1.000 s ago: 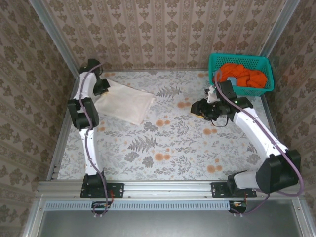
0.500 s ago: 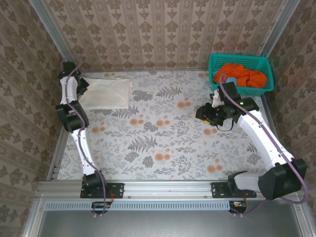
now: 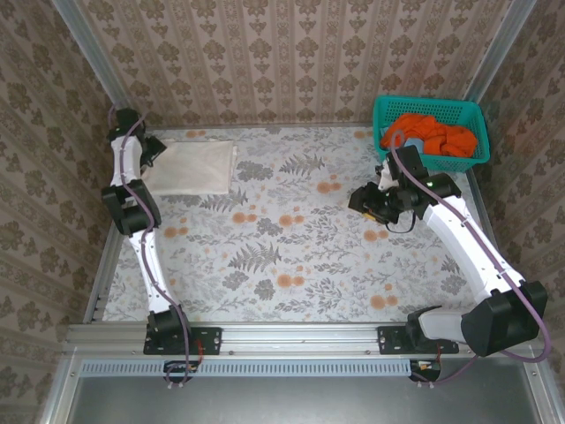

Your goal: Fold and stack the t-shirts

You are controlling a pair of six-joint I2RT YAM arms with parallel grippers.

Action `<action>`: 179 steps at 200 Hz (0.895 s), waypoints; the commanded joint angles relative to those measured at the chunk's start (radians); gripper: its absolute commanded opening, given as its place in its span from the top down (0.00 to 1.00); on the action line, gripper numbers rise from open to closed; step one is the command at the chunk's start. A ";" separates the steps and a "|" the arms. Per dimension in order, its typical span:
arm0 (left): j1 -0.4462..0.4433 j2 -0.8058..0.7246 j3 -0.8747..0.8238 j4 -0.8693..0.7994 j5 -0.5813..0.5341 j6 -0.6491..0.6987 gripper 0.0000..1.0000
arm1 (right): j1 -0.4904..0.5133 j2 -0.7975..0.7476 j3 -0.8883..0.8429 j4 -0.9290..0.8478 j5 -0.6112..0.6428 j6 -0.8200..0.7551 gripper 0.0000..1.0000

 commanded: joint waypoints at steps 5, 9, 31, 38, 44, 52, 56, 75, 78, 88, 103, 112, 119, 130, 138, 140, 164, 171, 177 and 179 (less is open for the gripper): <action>-0.019 -0.223 -0.050 -0.018 -0.019 -0.003 0.00 | 0.005 -0.028 0.007 0.064 0.145 -0.005 0.44; -0.025 -0.251 -0.067 -0.019 -0.019 -0.002 0.00 | 0.005 -0.038 0.000 0.076 0.172 -0.008 0.40; -0.082 -0.439 -0.236 0.032 -0.039 0.016 0.00 | -0.001 -0.100 -0.063 0.165 0.320 -0.028 0.24; -0.107 -0.510 -0.320 0.073 -0.048 0.015 0.00 | -0.003 -0.123 -0.089 0.199 0.365 -0.036 0.20; -0.132 -0.577 -0.413 0.112 -0.071 0.001 0.00 | -0.005 -0.142 -0.114 0.229 0.400 -0.043 0.17; -0.171 -0.668 -0.551 0.203 -0.076 -0.002 0.00 | -0.009 -0.166 -0.145 0.267 0.448 -0.052 0.12; -0.192 -0.711 -0.612 0.247 -0.075 0.001 0.00 | -0.010 -0.178 -0.161 0.285 0.469 -0.057 0.03; -0.306 -0.896 -0.882 0.383 -0.133 0.037 0.00 | -0.019 -0.221 -0.237 0.353 0.552 -0.101 0.01; -0.324 -0.923 -0.922 0.399 -0.144 0.039 0.00 | -0.020 -0.225 -0.248 0.371 0.564 -0.110 0.01; -0.374 -1.014 -1.056 0.479 -0.180 0.048 0.00 | -0.023 -0.235 -0.279 0.389 0.601 -0.134 0.00; -0.418 -1.152 -1.282 0.622 -0.192 0.059 0.00 | -0.029 -0.237 -0.325 0.412 0.659 -0.168 0.00; -0.432 -1.237 -1.408 0.704 -0.208 0.068 0.00 | -0.030 -0.234 -0.355 0.426 0.703 -0.188 0.01; -0.435 -1.308 -1.497 0.756 -0.217 0.075 0.00 | -0.031 -0.233 -0.376 0.442 0.737 -0.202 0.01; -0.437 -1.410 -1.624 0.818 -0.251 0.096 0.00 | -0.034 -0.235 -0.423 0.496 0.778 -0.233 0.00; -0.436 -1.493 -1.714 0.852 -0.292 0.129 0.00 | -0.036 -0.241 -0.468 0.557 0.796 -0.265 0.01; -0.435 -1.511 -1.732 0.854 -0.306 0.137 0.00 | -0.036 -0.243 -0.478 0.570 0.799 -0.271 0.00; -0.373 -1.712 -1.895 0.775 -0.355 0.222 0.00 | -0.040 -0.259 -0.589 0.729 0.807 -0.343 0.00; -0.335 -1.771 -1.936 0.765 -0.336 0.239 0.00 | -0.041 -0.259 -0.613 0.766 0.796 -0.365 0.00; -0.302 -1.822 -1.978 0.757 -0.317 0.249 0.00 | -0.043 -0.257 -0.637 0.799 0.780 -0.387 0.01; -0.289 -1.838 -1.990 0.754 -0.314 0.253 0.00 | -0.042 -0.257 -0.648 0.811 0.774 -0.398 0.01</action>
